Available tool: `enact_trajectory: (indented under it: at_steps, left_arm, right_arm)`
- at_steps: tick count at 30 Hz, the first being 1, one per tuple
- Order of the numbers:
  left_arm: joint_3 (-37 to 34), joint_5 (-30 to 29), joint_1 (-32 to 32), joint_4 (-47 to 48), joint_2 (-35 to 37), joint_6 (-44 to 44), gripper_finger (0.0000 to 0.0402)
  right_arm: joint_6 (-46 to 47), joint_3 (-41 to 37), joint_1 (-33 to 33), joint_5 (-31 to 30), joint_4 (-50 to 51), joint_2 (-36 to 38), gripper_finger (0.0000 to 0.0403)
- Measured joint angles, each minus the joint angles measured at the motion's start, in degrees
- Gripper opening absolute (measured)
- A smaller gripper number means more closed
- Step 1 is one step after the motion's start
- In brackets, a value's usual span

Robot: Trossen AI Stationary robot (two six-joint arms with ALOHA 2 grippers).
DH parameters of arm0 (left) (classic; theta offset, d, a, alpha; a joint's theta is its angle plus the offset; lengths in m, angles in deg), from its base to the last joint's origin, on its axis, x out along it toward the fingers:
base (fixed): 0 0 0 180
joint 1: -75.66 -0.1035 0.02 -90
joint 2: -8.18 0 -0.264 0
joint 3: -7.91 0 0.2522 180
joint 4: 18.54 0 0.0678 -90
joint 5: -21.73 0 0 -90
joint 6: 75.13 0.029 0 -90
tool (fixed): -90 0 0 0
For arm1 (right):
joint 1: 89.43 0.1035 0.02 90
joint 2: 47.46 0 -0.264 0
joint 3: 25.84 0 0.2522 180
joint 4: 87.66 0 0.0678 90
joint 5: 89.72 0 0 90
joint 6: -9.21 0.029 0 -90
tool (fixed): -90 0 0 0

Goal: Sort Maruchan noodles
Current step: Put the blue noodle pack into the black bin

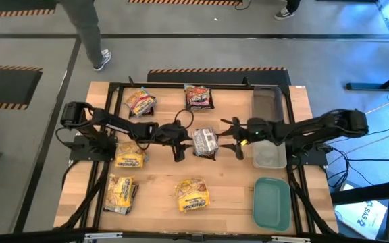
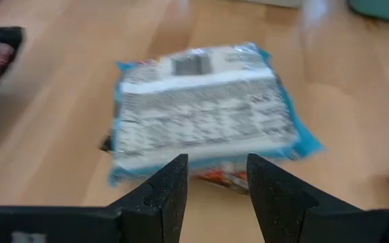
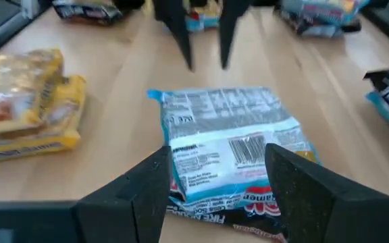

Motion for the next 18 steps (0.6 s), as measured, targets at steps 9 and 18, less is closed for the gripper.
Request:
enact_trajectory:
  at_steps: [9, 18]
  left_arm:
    - [0.0, -3.4, -1.0, 0.1, 0.0, 1.7, 0.0157]
    - [0.0, -3.8, -1.8, -2.2, -0.5, 4.2, 0.0163]
  right_arm:
    - [0.3, 2.0, 0.0, -6.2, 0.0, -4.9, 0.0225]
    - [7.3, 2.0, 0.0, -7.2, 0.0, -7.1, 0.0225]
